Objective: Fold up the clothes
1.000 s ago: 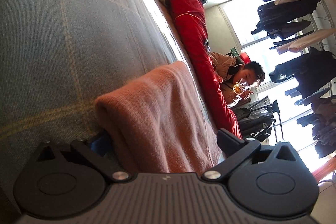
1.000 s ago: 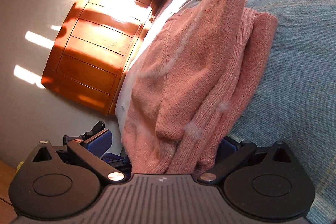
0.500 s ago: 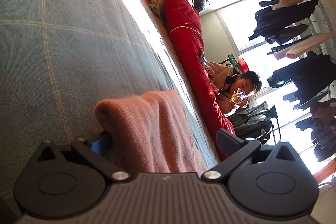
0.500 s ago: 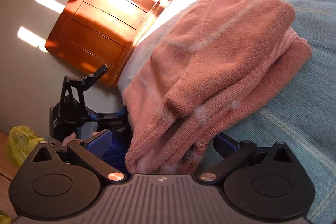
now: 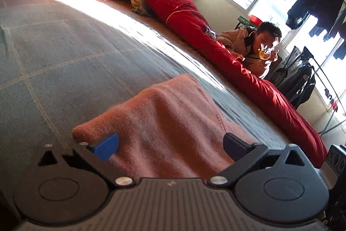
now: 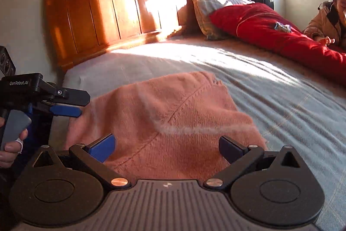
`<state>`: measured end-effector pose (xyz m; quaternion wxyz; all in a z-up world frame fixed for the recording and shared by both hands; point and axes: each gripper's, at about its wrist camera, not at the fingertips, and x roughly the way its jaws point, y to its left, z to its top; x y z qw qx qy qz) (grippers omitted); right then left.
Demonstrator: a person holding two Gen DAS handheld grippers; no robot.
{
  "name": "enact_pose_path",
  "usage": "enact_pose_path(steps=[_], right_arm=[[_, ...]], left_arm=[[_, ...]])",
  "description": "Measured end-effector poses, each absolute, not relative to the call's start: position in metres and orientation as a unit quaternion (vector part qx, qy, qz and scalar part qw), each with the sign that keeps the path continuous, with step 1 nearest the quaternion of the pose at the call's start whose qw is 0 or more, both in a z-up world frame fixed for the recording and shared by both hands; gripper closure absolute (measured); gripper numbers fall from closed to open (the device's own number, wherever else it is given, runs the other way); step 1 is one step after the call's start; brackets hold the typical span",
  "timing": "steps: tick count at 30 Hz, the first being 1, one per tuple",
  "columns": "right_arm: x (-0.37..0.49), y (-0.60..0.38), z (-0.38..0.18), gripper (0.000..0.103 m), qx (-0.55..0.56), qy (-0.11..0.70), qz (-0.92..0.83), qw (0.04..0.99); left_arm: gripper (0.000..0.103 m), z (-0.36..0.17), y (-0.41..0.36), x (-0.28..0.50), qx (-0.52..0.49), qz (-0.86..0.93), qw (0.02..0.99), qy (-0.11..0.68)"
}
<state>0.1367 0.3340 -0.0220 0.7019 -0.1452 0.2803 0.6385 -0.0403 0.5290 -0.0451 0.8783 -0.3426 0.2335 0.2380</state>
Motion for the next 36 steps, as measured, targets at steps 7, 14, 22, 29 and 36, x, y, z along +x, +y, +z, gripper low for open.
enact_pose_path(steps=[7,14,22,29,36], right_arm=[[0.142,0.314,-0.012,0.000,-0.145,0.293,0.647,0.689],[0.137,0.267,-0.005,0.000,-0.188,0.307,0.613,0.704],[0.141,0.184,0.003,0.000,-0.183,0.316,0.587,0.722],[0.144,0.158,-0.006,0.000,-0.127,0.342,0.575,0.732],[0.141,0.140,-0.009,0.000,-0.123,0.351,0.568,0.734]], left_arm=[[0.001,-0.033,0.476,-0.046,-0.291,0.184,0.908,0.239],[0.001,-0.033,0.417,-0.039,-0.293,0.104,0.914,0.261],[0.001,-0.001,0.422,-0.023,-0.222,0.118,0.935,0.249],[0.001,-0.002,0.486,0.057,-0.144,0.215,0.920,0.295],[0.001,-0.022,0.478,0.068,-0.119,0.243,0.907,0.322]])
